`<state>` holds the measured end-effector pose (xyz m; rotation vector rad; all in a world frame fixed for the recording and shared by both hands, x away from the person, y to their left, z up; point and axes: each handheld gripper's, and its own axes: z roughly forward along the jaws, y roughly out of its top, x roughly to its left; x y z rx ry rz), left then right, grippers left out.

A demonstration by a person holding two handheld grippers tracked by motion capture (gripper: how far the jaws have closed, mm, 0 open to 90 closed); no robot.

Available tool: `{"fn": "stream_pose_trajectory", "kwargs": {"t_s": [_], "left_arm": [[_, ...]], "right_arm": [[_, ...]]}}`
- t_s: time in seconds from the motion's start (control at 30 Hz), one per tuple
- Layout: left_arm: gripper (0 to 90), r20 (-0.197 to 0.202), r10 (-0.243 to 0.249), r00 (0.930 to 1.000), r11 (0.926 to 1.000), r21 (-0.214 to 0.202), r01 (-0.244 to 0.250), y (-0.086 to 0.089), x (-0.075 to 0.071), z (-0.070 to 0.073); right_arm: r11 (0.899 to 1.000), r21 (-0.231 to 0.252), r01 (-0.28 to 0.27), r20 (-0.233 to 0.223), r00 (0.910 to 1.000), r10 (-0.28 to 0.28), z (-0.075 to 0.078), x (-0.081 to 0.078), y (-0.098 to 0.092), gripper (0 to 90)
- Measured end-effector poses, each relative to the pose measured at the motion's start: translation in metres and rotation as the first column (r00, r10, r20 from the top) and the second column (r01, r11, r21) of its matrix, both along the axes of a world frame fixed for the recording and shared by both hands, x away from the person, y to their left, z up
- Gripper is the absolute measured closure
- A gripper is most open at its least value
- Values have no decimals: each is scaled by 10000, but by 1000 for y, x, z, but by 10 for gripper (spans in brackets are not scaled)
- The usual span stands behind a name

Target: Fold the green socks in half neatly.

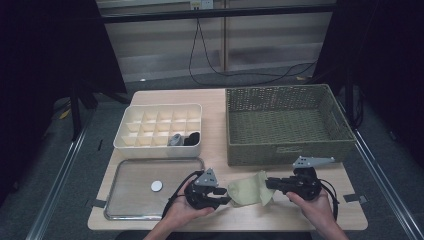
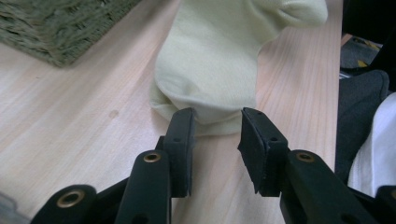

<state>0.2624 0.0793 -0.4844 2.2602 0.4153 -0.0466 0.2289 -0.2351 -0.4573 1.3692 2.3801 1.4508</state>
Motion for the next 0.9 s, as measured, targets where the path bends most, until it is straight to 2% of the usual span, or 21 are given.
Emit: {"fn": "stream_pose_trajectory", "kwargs": {"t_s": [0.13,0.3,0.37,0.43,0.53,0.67,0.7,0.8,0.83,0.9], "left_arm": [[640,-63,-159,9999,9996,228,160,-3,2,-3],[635,-127,-43,9999,9995,328,47,-4,4,-6],[625,-106,-50,9999,9998,187,52,-5,5,-7],[622,-108,-40,9999,9994,337,44,-6,5,-8],[622,-111,-133,9998,9991,401,138,-6,6,-8],[612,-148,-121,9998,9996,253,125,-7,5,-10],[601,-178,-139,9997,9990,416,147,-8,5,-10],[601,-148,-245,9996,9985,488,252,-9,6,-10],[601,-193,-178,9997,9994,299,184,-10,6,-11],[601,-172,-136,9998,9995,287,141,-11,6,-11]], "right_arm": [[9993,-114,-355,-52,9994,354,0,3,10,841],[9963,-329,-799,-339,9963,787,-4,10,28,840],[9947,-418,-939,-429,9948,921,-6,12,35,839],[9931,-490,-1062,-459,9935,1040,-9,15,42,838],[9916,-609,-1140,-596,9921,1104,-13,19,50,837],[9905,-765,-1147,-735,9913,1091,-19,25,56,834],[9902,-839,-1117,-790,9913,1051,-23,29,61,831],[9914,-797,-1036,-772,9922,975,-25,30,64,826],[9913,-710,-1111,-754,9915,1057,-30,32,66,823],[9909,-691,-1152,-732,9912,1101,-31,31,68,818]]}}
